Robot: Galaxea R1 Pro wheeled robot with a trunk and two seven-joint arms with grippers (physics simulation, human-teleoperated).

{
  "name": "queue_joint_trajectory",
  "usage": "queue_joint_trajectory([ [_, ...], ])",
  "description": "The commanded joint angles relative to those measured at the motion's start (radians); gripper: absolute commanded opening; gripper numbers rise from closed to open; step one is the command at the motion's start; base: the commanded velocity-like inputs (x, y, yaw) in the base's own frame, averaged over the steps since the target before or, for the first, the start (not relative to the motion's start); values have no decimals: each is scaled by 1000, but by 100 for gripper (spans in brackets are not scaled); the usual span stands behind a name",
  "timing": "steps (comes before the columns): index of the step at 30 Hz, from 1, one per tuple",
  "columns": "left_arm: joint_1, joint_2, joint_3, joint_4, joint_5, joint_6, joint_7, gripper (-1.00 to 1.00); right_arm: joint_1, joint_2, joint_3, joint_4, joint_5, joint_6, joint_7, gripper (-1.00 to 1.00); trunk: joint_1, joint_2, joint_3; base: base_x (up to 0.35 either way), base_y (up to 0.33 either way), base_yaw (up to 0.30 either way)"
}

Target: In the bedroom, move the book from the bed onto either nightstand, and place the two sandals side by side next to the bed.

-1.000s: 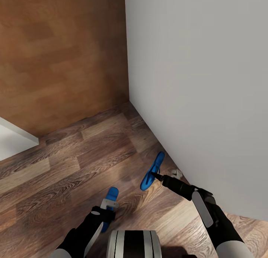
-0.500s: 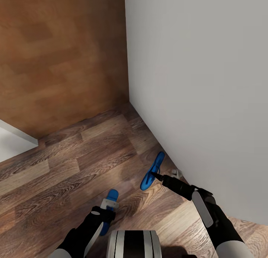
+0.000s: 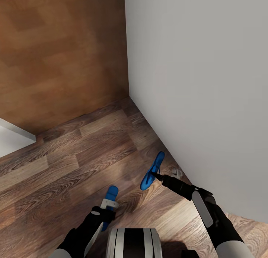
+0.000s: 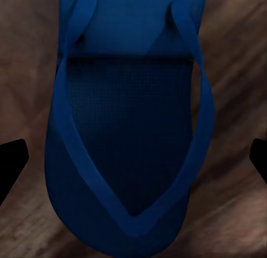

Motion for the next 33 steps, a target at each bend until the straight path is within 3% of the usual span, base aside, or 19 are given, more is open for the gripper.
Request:
queue_joint_trajectory([
  [1,0,1,-4,-1,5,5,7,100,0,0,-1,0,-6,7,1,-100,0,0,-1,0,0,0],
  [7,0,1,-4,-1,5,5,8,100,0,0,-1,-1,-6,7,1,-100,0,0,-1,0,0,0],
  [15,0,1,-4,-2,5,5,8,100,0,0,-1,-1,-6,7,1,-100,3,-2,-31,0,0,0],
  [30,0,1,-4,-2,5,5,7,100,0,0,-1,-1,-6,7,1,-100,3,-2,-31,0,0,0],
  [31,0,1,-4,-2,5,5,7,-100,0,0,-1,-1,-6,7,1,-100,3,-2,-31,0,0,0],
  [33,0,1,-4,-1,5,5,7,-100,0,0,-1,-1,-6,7,1,-100,3,-2,-31,0,0,0],
])
